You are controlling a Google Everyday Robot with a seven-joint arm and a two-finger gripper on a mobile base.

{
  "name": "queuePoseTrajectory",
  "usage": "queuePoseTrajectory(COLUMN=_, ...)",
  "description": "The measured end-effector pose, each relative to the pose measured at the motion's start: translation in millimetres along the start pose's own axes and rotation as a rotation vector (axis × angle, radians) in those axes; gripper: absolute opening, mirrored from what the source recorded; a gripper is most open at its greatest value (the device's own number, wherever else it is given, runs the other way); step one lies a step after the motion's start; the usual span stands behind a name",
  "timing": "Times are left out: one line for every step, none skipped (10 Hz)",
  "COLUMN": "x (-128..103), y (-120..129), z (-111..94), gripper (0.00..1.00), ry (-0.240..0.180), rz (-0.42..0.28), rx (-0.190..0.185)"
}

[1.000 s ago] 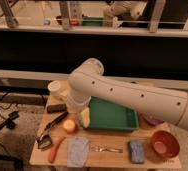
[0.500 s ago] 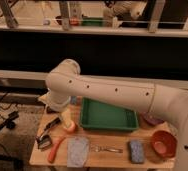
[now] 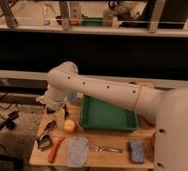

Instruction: Wipe purple bowl with brush

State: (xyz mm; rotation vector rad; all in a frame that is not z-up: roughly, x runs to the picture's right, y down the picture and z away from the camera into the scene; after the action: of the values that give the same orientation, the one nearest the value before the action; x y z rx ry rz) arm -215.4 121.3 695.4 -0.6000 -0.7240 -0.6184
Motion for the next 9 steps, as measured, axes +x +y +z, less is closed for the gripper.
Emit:
queuePoseTrajectory(x=1, y=-3, z=11, gripper=1.00, ry=-0.014, rz=0.007, rx=-0.017)
queuePoseTrajectory(x=3, y=-2, z=10, gripper=1.00, ry=-0.013, rz=0.010, rx=-0.017)
queuePoseTrajectory(x=3, y=-2, z=10, gripper=1.00, ry=-0.012, rz=0.011, rx=-0.017)
queuePoseTrajectory(x=2, y=-3, z=11, gripper=1.00, ry=-0.013, rz=0.008, rx=-0.018)
queuePoseTrajectory(x=1, y=-3, z=11, gripper=1.00, ry=-0.013, rz=0.008, rx=-0.018)
queuePoseTrajectory(x=2, y=-2, z=11, gripper=1.00, ry=-0.013, rz=0.010, rx=-0.017)
queuePoseTrajectory(x=2, y=-2, z=11, gripper=1.00, ry=-0.019, rz=0.012, rx=-0.011)
queuePoseTrajectory(x=0, y=-5, z=16, gripper=1.00, ry=-0.043, rz=0.017, rx=-0.007)
queuePoseTrajectory(x=-6, y=-9, z=23, gripper=1.00, ry=-0.062, rz=0.011, rx=-0.011)
